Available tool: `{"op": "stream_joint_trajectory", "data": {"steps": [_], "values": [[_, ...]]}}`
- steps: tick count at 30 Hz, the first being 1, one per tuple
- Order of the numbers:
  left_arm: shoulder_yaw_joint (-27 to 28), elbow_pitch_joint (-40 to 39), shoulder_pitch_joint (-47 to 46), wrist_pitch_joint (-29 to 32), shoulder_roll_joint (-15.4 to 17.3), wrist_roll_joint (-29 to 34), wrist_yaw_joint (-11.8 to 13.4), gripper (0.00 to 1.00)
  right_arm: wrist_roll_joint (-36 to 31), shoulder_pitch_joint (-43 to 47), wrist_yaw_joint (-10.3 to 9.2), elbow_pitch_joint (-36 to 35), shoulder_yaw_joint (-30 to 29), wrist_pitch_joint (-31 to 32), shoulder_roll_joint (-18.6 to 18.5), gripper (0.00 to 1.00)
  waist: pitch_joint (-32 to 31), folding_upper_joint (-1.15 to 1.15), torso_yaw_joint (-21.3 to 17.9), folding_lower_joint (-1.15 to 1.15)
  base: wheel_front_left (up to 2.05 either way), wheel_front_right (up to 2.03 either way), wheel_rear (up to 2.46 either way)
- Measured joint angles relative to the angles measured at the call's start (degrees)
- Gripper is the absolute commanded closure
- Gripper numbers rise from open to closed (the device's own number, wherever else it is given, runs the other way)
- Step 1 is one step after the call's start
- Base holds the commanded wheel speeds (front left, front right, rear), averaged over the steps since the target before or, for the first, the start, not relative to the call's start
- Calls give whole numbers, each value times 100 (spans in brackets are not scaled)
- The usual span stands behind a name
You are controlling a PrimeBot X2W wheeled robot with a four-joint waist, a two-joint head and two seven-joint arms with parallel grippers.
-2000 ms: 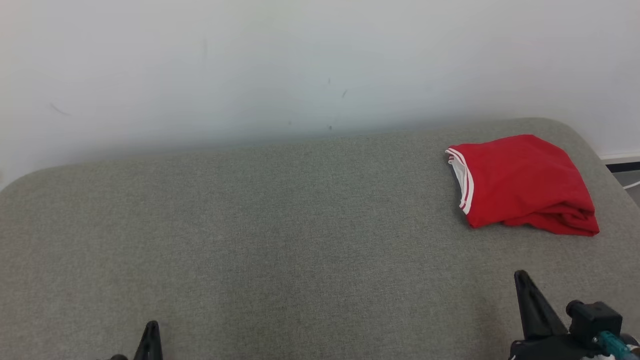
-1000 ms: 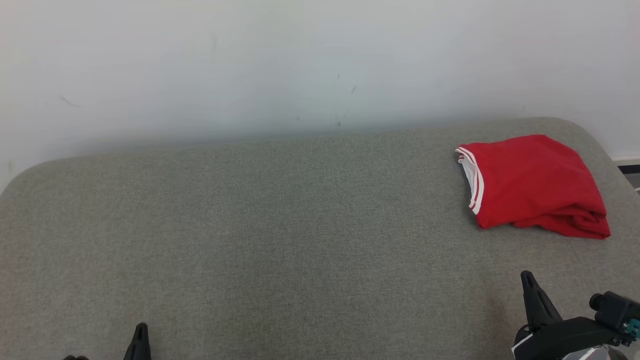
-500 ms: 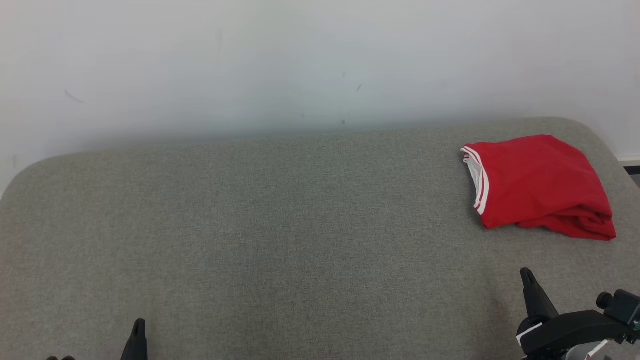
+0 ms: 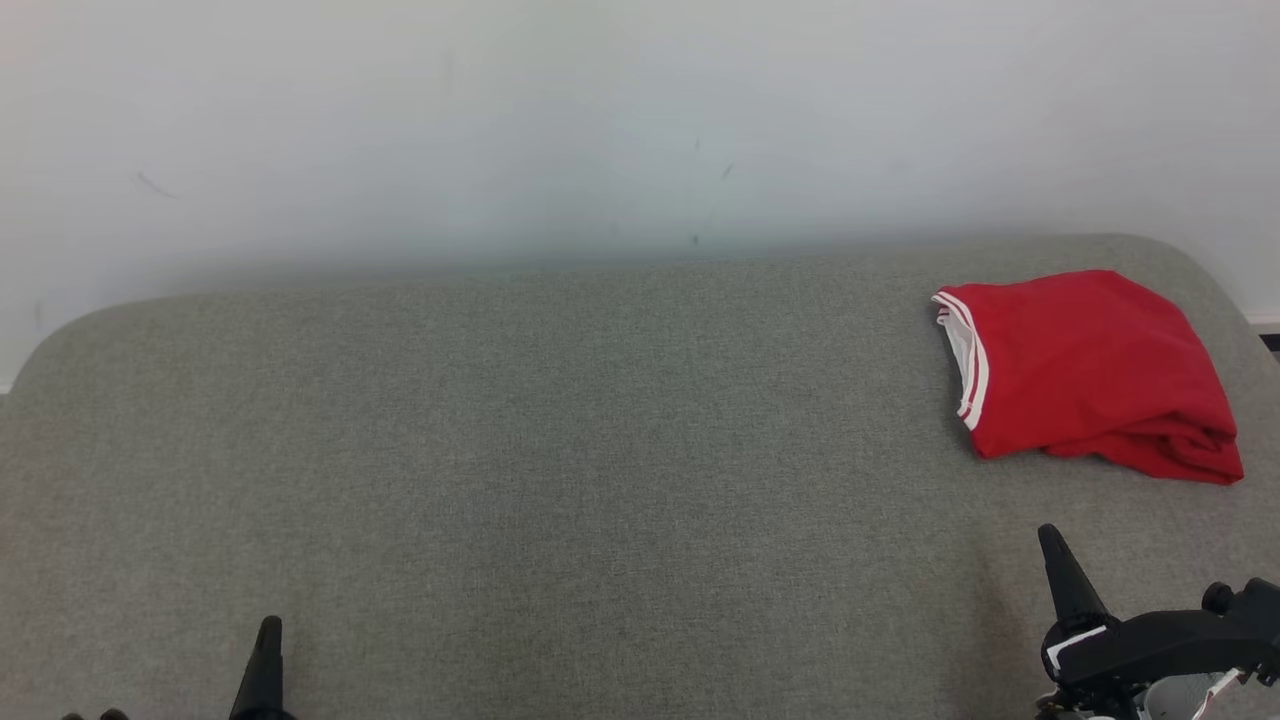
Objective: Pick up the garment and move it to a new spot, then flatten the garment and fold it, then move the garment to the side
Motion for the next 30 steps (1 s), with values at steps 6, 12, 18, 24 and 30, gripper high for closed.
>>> {"op": "stream_joint_trajectory", "data": {"steps": [6, 12, 18, 24, 30], "values": [[77, 34, -36, 82, -8, -545, -96, 100, 388, -2, 69, 26, -111, 108, 94, 100, 13, 0, 27, 0, 0, 0, 0], [136, 86, -112, 148, -15, -1027, -168, 100, 776, -61, 157, 64, -233, 246, 168, 100, 27, 0, 54, 0, 0, 0, 0], [232, 140, -225, 207, -26, -1546, -252, 100, 1168, -121, 256, 110, -352, 350, 260, 100, 41, 0, 80, 0, 0, 0, 0], [286, 178, -261, 299, -33, -2047, -354, 100, 1574, -132, 334, 149, -461, 463, 341, 100, 54, 0, 108, -1, 0, 0, 0], [354, 208, -344, 358, -38, -2531, -449, 100, 1983, -229, 419, 170, -587, 595, 428, 100, 68, 0, 134, -1, 0, 0, 0]]}}
